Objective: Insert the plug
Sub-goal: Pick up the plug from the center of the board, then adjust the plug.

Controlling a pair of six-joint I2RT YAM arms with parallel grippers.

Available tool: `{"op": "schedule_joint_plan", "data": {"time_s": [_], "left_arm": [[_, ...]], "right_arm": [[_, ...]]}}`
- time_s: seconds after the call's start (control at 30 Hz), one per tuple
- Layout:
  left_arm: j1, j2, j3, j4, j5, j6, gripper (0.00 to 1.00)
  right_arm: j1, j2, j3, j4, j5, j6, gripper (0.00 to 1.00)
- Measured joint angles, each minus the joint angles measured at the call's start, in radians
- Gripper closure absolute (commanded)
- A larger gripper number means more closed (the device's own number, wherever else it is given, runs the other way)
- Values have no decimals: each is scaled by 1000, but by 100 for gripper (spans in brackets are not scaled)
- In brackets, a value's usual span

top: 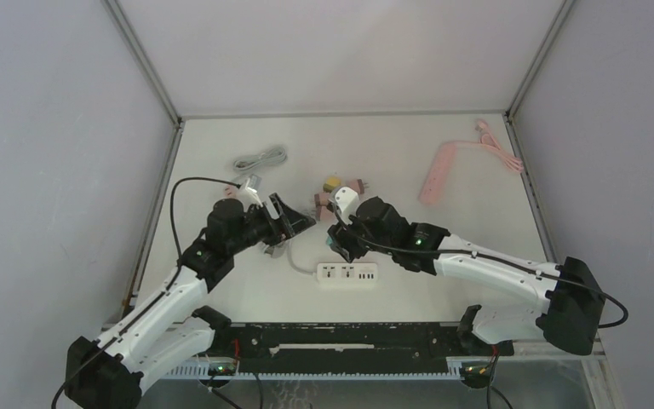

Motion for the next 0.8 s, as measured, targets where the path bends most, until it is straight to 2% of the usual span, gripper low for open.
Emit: {"op": "schedule_joint_plan", "data": {"time_s": [0.27, 0.53, 0.73, 0.8], "left_arm": [[-113, 68, -3, 95, -4, -51, 24], [-131, 143, -3, 129, 8, -69, 36], [-138, 164, 0, 158, 45, -71, 55], [-139, 176, 0, 175, 56, -74, 63]], "right_arm": [[19, -15, -37, 92, 23, 38, 73], [39, -15, -38, 123, 25, 36, 73], [48, -12, -39, 130, 25, 23, 73], [49, -11, -41, 129, 25, 14, 72]]}}
